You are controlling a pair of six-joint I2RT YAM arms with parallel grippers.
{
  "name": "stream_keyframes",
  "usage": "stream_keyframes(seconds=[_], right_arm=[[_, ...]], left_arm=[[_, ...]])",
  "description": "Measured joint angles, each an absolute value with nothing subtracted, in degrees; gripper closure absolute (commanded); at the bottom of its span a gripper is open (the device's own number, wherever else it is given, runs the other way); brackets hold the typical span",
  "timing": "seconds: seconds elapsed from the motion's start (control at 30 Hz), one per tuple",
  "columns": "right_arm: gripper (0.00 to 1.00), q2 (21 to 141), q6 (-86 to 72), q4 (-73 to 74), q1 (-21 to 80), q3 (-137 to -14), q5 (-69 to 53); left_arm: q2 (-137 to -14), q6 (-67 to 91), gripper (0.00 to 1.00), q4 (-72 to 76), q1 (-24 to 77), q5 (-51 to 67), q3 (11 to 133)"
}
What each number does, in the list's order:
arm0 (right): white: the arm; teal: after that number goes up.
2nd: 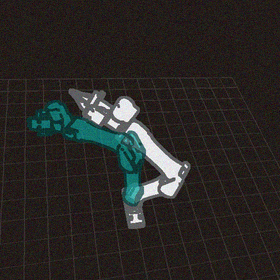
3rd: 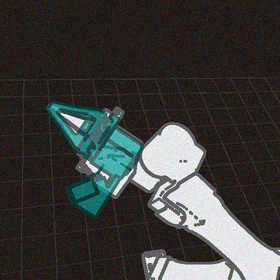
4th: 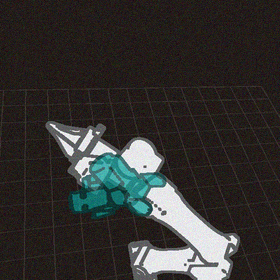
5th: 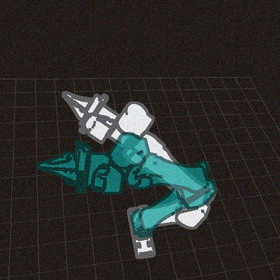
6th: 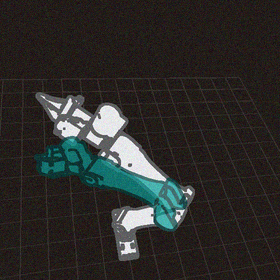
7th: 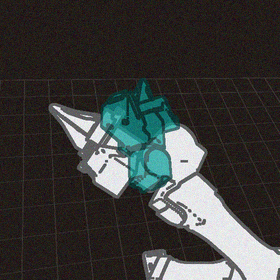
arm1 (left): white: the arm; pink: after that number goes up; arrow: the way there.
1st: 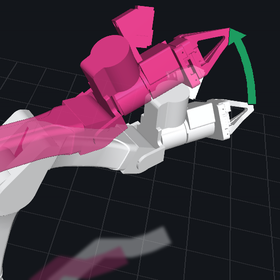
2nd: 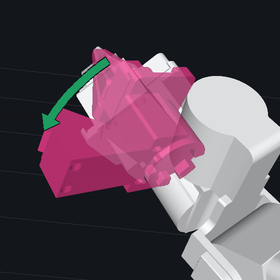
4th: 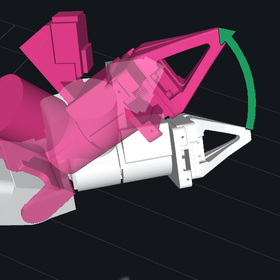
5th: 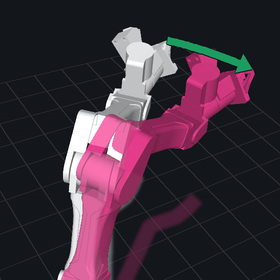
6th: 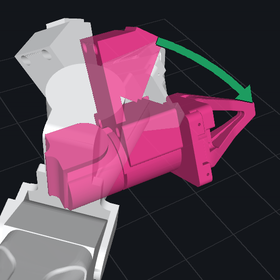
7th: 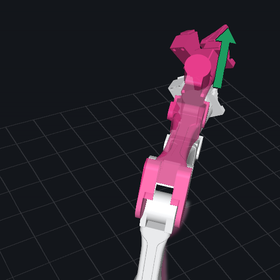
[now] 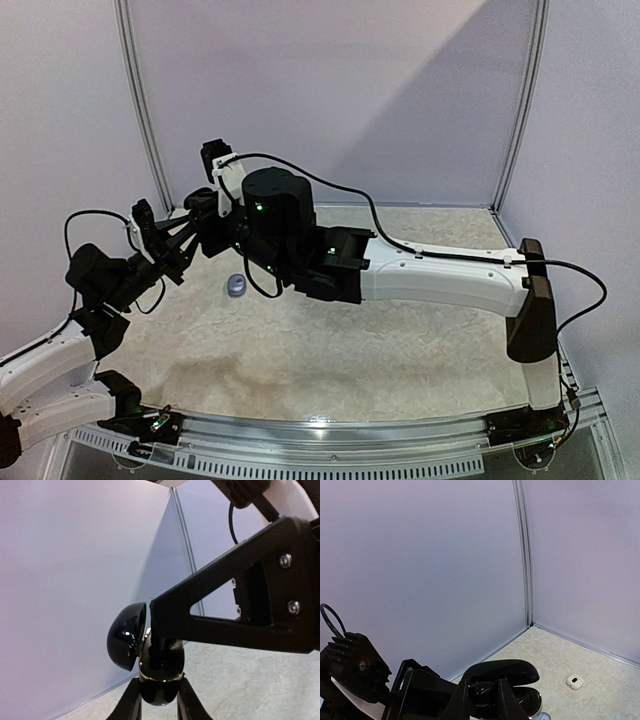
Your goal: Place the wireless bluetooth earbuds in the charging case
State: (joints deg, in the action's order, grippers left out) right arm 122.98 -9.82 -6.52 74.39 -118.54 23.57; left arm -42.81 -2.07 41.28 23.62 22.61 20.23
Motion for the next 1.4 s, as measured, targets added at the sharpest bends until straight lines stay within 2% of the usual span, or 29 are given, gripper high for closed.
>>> stream_keyframes(seconds=[0.73, 0.9, 1.03, 1.4], right_arm=[[1.00, 123.66, -11.99, -6.42, 73.82, -118.08, 21.58], [0.85, 123.66, -11.99, -6.44, 73.80, -117.67, 21.98], [0.76, 123.66, -11.88, -6.33, 73.76, -117.56, 22.17], [0.80, 123.66, -11.38, -5.87, 73.76, -117.40, 23.33]], left_arm=[[-43.16, -1.63, 1.00, 40.95, 23.62, 22.06, 20.21], [-43.31, -1.61, 1.00, 40.27, 23.62, 22.06, 20.18], [-43.53, -1.43, 1.00, 40.27, 23.62, 22.09, 20.18], [-43.53, -1.21, 1.00, 39.68, 23.62, 22.28, 20.18]])
